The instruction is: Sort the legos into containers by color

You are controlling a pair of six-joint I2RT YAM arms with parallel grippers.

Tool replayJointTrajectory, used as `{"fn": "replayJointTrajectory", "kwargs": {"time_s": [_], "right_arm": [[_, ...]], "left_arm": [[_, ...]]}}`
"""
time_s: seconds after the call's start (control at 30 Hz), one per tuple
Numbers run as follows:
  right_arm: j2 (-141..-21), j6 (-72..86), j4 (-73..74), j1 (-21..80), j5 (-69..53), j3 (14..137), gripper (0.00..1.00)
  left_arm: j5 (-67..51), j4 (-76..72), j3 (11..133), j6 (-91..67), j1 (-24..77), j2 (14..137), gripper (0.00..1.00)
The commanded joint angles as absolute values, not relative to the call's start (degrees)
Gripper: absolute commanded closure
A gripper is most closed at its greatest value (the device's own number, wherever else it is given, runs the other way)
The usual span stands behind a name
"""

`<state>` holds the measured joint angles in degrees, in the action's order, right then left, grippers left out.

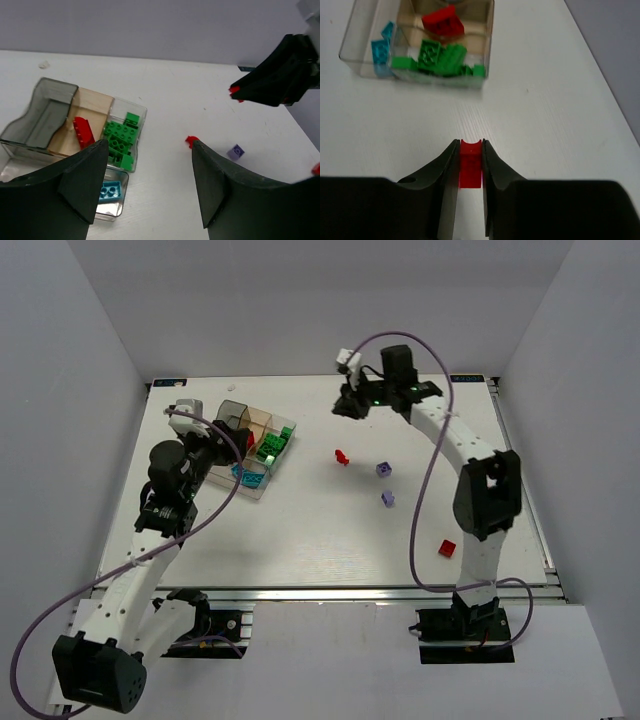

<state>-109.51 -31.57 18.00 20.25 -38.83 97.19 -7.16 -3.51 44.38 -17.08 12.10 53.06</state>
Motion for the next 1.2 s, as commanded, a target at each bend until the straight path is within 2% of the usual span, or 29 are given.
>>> {"fn": "replayJointTrajectory", "kwargs": {"time_s": [0.0, 0.1, 0.23, 0.3, 0.5, 0.67, 0.77, 0.8, 0.93, 1.17], "right_arm": [[-117.49, -27.34, 20.21, 25.30, -41.84, 108.34, 1.00], [-124.35, -22.69, 15.25, 30.40, -39.91, 118.20, 1.00], [-129.18, -18.28, 2.33, 35.58, -35.09, 119.53, 1.00], [-131.12, -18.72, 0.71, 38.40, -34.10, 121.28, 1.00], [-137.37, -14.68, -13.78, 42.35, -31.12, 123.83, 1.00], [-141.85, -12.04, -24.31, 44.74, -23.39, 123.57, 1.00], [-144.57, -12.13, -25.58, 45.26, -20.75, 125.24, 0.94], [-145.10, -12.30, -26.01, 45.44, -20.13, 125.24, 0.87], [-145.46, -13.88, -27.24, 45.79, -18.81, 124.10, 0.78], [-148.27, -12.92, -27.42, 47.10, -19.86, 127.96, 0.79]], "left_arm": [[-0.97, -2.72, 43.51, -15.21, 11.69, 49.93, 0.23], [1.40, -2.72, 43.51, -14.85, 11.69, 47.99, 0.23], [1.84, -2.03, 44.12, -13.63, 11.69, 46.85, 0.22], [2.20, -1.58, 44.56, -13.36, 11.69, 46.67, 0.22], [0.09, -1.76, 44.91, -13.53, 11.69, 46.93, 0.22], [0.09, -1.84, 45.00, -13.71, 11.69, 46.41, 0.22], [0.09, -1.84, 44.91, -13.71, 11.69, 46.06, 0.22], [-1.74, -1.93, 44.83, -13.71, 11.69, 46.05, 0.22], [-2.37, -2.02, 44.91, -13.97, 11.69, 45.97, 0.21], [-2.55, -2.20, 44.74, -14.24, 11.69, 45.88, 0.21]]}}
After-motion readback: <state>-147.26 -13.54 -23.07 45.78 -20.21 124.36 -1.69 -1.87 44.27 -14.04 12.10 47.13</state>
